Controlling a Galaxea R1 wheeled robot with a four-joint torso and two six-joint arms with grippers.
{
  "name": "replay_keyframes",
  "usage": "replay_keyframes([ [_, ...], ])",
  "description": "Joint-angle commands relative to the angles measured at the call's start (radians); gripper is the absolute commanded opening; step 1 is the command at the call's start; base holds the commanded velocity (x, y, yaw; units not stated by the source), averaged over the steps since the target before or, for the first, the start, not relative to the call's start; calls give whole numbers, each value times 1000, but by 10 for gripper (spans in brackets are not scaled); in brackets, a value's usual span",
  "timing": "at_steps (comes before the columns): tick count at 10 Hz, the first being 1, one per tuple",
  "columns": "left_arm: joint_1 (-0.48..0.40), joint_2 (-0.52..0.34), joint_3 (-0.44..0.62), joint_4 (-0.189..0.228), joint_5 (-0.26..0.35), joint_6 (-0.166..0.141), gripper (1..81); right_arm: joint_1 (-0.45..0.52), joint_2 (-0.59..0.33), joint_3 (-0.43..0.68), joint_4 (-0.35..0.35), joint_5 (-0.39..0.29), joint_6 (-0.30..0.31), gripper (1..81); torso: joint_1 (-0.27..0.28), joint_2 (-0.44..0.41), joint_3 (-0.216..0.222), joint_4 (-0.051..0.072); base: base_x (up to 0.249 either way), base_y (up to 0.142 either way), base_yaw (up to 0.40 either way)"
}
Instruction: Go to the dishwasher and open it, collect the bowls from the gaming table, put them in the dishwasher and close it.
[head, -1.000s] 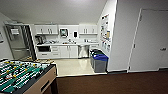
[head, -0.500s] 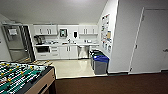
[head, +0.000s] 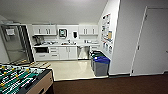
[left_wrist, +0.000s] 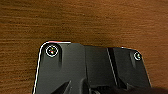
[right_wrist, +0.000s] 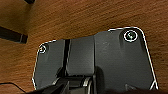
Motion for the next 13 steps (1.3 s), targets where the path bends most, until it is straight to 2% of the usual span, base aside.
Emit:
replay_keyframes([
  [1,-62,-6,5,10,40,7,811,58,-5,7,-14,-41,-3,811,0,0,0,0,190,0,0],
  [3,-62,-7,5,9,38,7,811,58,-7,7,-14,-41,-3,811,0,0,0,0,190,30,0],
  [13,-62,-6,5,9,40,7,811,61,-7,7,-17,-43,-3,811,0,0,0,0,190,88,0],
])
